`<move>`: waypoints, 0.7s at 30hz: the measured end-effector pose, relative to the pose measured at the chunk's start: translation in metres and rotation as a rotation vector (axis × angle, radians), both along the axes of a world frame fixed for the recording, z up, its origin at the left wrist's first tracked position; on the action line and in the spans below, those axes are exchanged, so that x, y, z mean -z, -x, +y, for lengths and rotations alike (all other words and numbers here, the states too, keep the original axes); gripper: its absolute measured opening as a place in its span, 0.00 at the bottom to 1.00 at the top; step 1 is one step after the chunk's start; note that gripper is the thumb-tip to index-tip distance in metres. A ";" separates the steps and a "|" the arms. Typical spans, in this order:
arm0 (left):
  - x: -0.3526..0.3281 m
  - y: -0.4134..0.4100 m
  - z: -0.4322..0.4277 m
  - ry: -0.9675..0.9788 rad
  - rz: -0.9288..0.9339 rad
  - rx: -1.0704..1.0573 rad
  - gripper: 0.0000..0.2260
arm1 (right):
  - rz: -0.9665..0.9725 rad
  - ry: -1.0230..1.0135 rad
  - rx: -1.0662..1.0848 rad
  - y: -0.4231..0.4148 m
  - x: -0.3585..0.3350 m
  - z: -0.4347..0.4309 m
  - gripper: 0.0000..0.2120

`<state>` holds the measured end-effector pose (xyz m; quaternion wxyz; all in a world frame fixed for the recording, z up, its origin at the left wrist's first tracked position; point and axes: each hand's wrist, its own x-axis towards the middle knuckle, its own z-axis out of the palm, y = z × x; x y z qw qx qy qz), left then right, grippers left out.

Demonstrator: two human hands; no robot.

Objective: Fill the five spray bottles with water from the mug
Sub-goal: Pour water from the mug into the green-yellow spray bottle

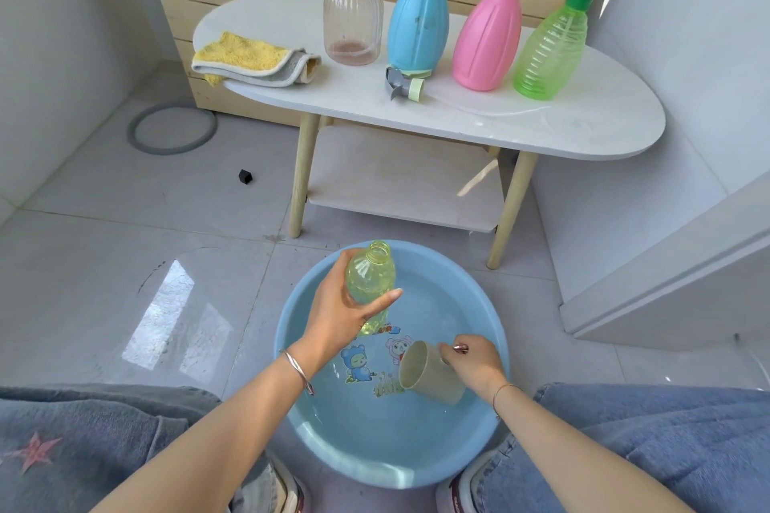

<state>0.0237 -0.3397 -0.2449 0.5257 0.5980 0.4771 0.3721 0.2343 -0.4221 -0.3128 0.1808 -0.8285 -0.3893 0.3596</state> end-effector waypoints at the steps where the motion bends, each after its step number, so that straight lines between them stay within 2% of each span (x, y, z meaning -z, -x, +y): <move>1: -0.001 0.000 0.001 0.001 -0.005 -0.004 0.26 | 0.029 -0.022 0.047 -0.002 -0.005 0.001 0.20; 3: -0.005 0.000 0.003 -0.008 0.001 -0.024 0.27 | 0.077 -0.092 0.117 -0.005 -0.018 0.006 0.17; 11: -0.022 0.002 0.007 -0.068 -0.055 -0.095 0.26 | 0.234 -0.460 0.240 -0.003 -0.096 0.044 0.21; 14: -0.026 0.002 0.008 -0.106 -0.059 -0.113 0.24 | 0.264 -0.574 0.242 -0.004 -0.134 0.057 0.22; 17: -0.031 0.000 0.008 -0.130 -0.064 -0.123 0.25 | 0.273 -0.655 0.213 -0.013 -0.167 0.067 0.19; 21: -0.034 -0.004 0.005 -0.125 -0.071 -0.093 0.25 | 0.258 -0.709 0.135 -0.021 -0.206 0.069 0.24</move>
